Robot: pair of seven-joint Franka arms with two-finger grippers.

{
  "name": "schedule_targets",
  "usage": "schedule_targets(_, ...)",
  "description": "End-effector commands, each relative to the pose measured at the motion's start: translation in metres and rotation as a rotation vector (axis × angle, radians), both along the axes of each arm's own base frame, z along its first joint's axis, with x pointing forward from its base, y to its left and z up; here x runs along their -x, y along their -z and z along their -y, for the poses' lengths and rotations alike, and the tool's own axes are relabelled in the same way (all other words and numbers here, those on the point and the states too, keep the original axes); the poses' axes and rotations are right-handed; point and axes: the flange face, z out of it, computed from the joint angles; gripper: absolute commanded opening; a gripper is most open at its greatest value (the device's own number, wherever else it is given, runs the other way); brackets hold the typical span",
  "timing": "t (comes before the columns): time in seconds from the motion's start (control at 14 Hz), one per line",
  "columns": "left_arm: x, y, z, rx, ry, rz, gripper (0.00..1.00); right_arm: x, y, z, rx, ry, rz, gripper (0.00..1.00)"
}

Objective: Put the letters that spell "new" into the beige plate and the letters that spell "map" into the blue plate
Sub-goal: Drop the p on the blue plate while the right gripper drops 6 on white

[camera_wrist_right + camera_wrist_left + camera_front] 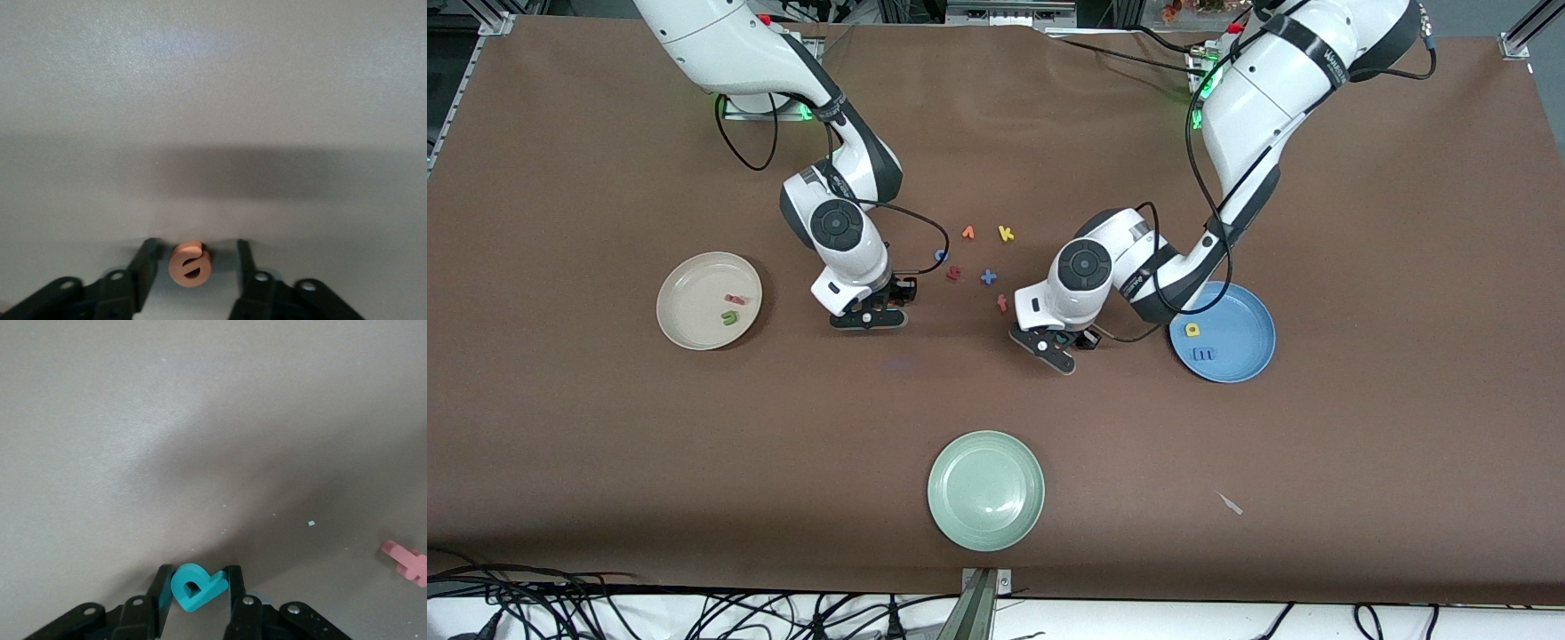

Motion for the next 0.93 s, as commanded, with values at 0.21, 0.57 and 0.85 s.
schedule_targets(0.21,-0.029,-0.06,-0.06,-0.138,-0.058,-0.015,0.12,-0.001,0.003,-0.005,-0.011,-0.003,-0.001,0.43)
schedule_targets(0.57,-0.046,-0.111,-0.14,-0.254,0.005,-0.101,0.11,0.001,0.006,-0.005,-0.008,-0.003,-0.006,0.38)
schedule_targets(0.85,-0.031,-0.107,-0.197,-0.314,0.084,-0.279,0.11,0.002,0.008,-0.007,-0.008,-0.006,-0.01,0.32)
